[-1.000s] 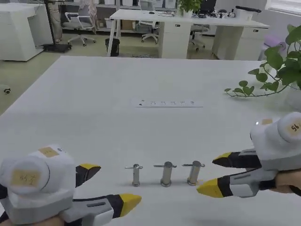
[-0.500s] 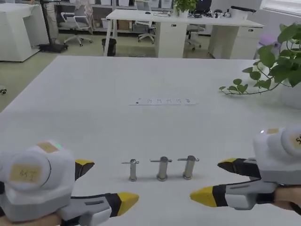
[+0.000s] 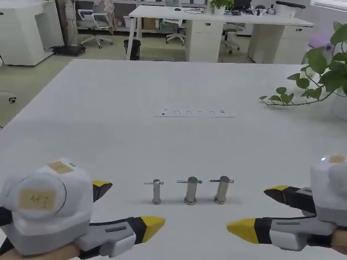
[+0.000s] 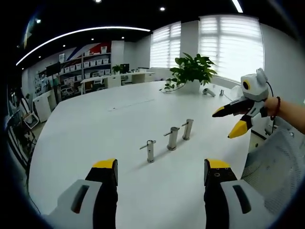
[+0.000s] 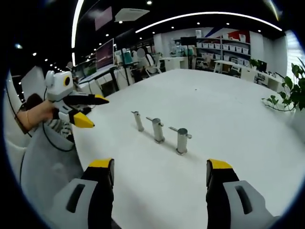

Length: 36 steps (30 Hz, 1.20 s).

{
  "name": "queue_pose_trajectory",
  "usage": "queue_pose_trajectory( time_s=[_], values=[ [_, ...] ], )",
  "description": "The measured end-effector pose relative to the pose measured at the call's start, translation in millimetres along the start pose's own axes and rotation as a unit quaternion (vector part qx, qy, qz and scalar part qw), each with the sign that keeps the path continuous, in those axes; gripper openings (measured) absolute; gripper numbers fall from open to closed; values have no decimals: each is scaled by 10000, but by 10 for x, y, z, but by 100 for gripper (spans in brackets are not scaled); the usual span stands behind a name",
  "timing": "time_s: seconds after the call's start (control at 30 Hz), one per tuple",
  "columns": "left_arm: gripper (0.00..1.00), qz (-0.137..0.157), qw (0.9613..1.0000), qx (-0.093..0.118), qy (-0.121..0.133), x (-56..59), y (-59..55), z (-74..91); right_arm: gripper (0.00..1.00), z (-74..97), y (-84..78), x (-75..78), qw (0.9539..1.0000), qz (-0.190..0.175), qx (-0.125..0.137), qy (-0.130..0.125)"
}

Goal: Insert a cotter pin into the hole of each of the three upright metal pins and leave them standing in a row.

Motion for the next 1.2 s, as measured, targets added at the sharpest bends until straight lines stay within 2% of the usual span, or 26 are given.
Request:
queue_pose_trajectory(
  time_s=[0.17, 0.27, 0.43, 0.57, 0.77, 1.0, 1.2],
  values=[
    [76, -121, 9999, -14, -32, 28, 6, 11, 84, 42, -32, -34, 10000, 22, 83, -7],
    [77, -132, 9999, -47, -34, 51, -10, 24, 86, 45, -67, -45, 9999, 87, 43, -58],
    [79, 28, 10000, -47, 79, 58, -62, 59, 92, 44, -87, -99, 9999, 121, 62, -59],
    [81, 44, 9998, -84, 179, 50, -92, 85, 100, 40, -79, -129, 9996, 192, 148, -126],
    [88, 51, 9997, -25, 236, 58, -80, 132, 100, 26, -84, -189, 9997, 190, 142, -61],
    [94, 112, 9995, 50, 307, 32, -65, 177, 100, 29, -79, -212, 9996, 150, 207, -99],
    [97, 117, 9991, 121, 380, -7, -33, 191, 100, 52, -37, -199, 9992, 55, 356, -158]
  ],
)
Point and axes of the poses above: the centre of the closed fingertips' face, and the gripper's own axes: z roughly backward along the fingers, x roughly to its right, y roughly out of its top, the point moved 5 cm from there along z, roughly backward along the fingers, and after that the axes turned 9 degrees about -z, right-handed, at the moved point
